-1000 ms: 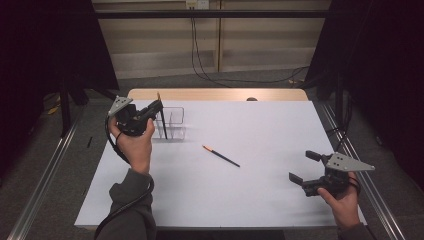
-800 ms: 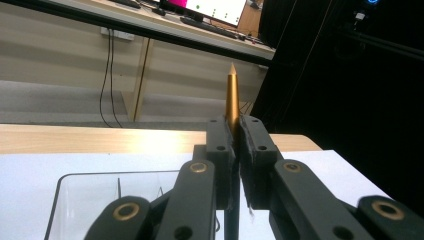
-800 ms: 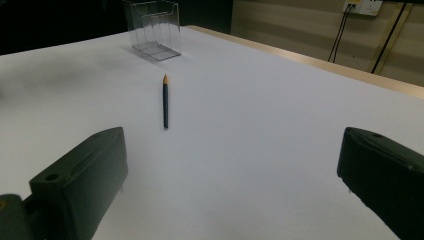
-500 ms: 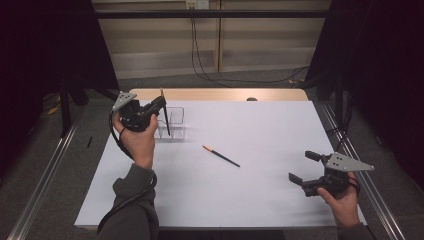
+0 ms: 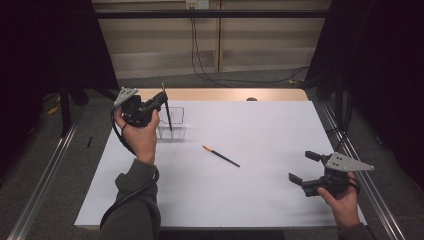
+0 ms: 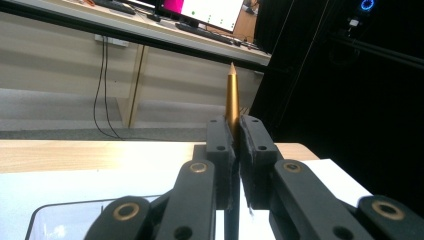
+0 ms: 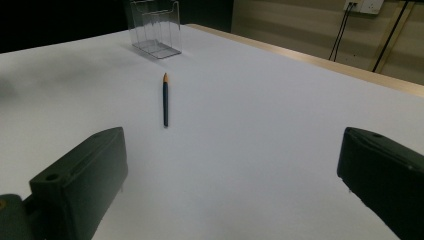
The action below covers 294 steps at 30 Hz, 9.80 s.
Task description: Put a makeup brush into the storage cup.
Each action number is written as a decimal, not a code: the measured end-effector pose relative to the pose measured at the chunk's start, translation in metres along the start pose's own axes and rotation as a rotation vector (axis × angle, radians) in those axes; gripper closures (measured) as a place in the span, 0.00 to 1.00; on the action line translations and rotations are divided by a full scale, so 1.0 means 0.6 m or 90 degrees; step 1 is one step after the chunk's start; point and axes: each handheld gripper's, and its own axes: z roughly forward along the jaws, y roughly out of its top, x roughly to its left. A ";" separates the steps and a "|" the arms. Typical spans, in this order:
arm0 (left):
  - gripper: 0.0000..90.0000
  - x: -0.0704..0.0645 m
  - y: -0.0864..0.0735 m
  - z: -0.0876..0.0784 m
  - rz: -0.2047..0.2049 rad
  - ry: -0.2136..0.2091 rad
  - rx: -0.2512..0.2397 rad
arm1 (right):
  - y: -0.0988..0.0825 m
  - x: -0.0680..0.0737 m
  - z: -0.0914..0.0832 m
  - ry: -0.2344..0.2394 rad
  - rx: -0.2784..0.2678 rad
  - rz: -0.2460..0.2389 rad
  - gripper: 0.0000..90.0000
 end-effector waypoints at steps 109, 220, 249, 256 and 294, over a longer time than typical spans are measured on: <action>0.93 0.004 -0.073 0.095 0.083 0.056 -0.030 | 0.002 0.005 0.004 0.018 -0.003 -0.014 0.00; 0.00 0.035 -0.104 -0.028 0.137 -0.094 0.076 | 0.002 0.013 0.014 0.031 0.011 -0.025 0.00; 0.00 0.040 -0.122 -0.073 0.196 -0.111 0.119 | 0.001 0.012 0.016 0.036 0.016 -0.027 0.00; 0.00 0.042 -0.127 -0.085 0.210 -0.111 0.129 | 0.001 0.013 0.017 0.034 0.018 -0.025 0.00; 0.00 0.060 -0.148 -0.141 0.215 -0.121 0.151 | -0.001 0.014 0.023 0.036 0.030 -0.026 0.00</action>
